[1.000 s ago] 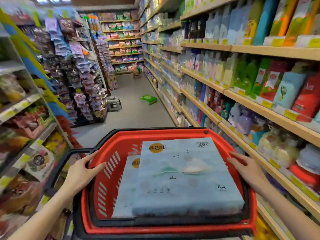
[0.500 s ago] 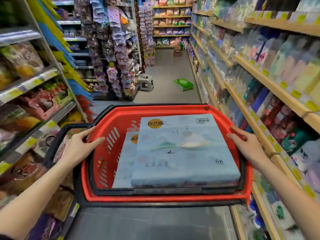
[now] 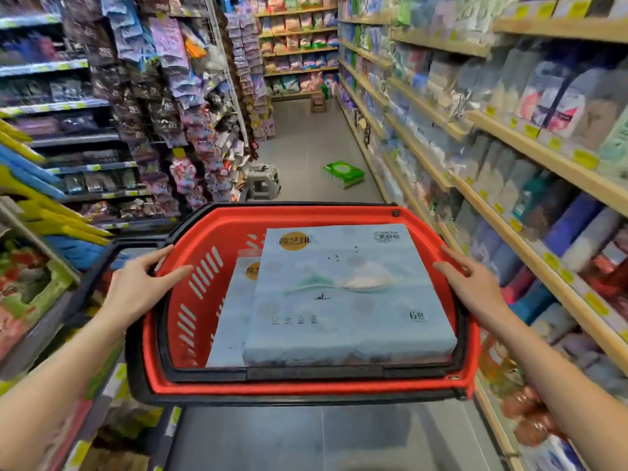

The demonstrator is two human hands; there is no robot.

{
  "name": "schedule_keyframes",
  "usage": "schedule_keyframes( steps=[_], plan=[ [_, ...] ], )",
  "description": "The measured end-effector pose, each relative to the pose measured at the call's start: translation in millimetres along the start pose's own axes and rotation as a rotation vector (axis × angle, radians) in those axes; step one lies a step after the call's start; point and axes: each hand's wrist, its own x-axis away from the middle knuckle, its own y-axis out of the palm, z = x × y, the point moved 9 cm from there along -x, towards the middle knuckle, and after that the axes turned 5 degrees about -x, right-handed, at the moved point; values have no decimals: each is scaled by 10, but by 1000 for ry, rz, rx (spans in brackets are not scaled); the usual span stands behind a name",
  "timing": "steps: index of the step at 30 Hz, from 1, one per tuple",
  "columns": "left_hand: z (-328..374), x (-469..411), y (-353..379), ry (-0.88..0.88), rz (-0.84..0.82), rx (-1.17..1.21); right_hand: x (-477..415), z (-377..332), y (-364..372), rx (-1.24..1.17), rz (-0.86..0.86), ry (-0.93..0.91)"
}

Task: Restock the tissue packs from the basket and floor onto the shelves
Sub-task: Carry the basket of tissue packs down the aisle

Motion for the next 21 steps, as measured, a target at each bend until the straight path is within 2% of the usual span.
schedule_keyframes(
  steps=[9, 16, 21],
  plan=[
    [421, -1923, 639, 37, -13, 32, -1838, 40, 660, 50, 68, 3],
    [695, -3602, 1329, -59, -60, 35, -3730, 148, 1338, 43, -13, 23],
    [776, -4493, 1532, -73, -26, 47, -4875, 5, 1819, 53, -82, -3]
  ],
)
